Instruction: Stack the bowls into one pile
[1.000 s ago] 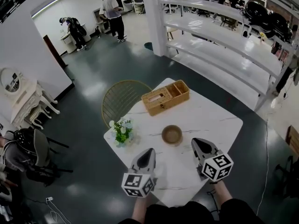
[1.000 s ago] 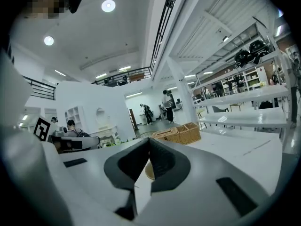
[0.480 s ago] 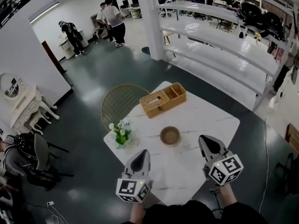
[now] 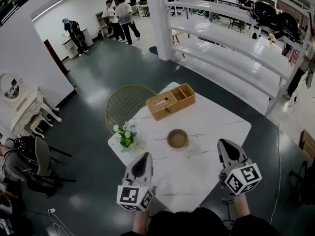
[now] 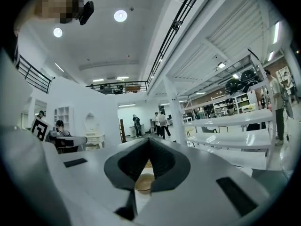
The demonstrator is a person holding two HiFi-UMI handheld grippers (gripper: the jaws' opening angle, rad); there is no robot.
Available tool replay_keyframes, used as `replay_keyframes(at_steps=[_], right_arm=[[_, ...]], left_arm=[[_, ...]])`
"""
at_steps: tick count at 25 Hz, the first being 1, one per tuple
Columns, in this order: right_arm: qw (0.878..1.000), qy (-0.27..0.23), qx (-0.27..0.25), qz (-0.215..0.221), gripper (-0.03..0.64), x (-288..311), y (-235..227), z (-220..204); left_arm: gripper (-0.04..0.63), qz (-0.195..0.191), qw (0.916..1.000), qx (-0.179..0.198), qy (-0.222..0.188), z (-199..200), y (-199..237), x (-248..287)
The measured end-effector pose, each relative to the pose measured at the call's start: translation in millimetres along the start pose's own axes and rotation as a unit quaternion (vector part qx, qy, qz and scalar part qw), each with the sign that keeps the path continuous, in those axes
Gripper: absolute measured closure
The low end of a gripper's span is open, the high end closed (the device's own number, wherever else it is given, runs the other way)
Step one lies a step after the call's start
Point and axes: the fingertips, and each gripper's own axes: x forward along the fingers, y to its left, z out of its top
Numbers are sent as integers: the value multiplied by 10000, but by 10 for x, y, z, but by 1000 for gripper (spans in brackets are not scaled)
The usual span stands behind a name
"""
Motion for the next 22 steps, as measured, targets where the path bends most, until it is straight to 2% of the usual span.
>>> replay_keyframes(at_steps=[7,22], right_arm=[[9997,-51,-32,-224,603,-99,-88,-13],[9993,45,-193,-323,603,-201,-147,-74]], left_arm=[[580,39,10000,50,-5,13,-4,-19],[581,209,9997,40,123,-64,18,-114]])
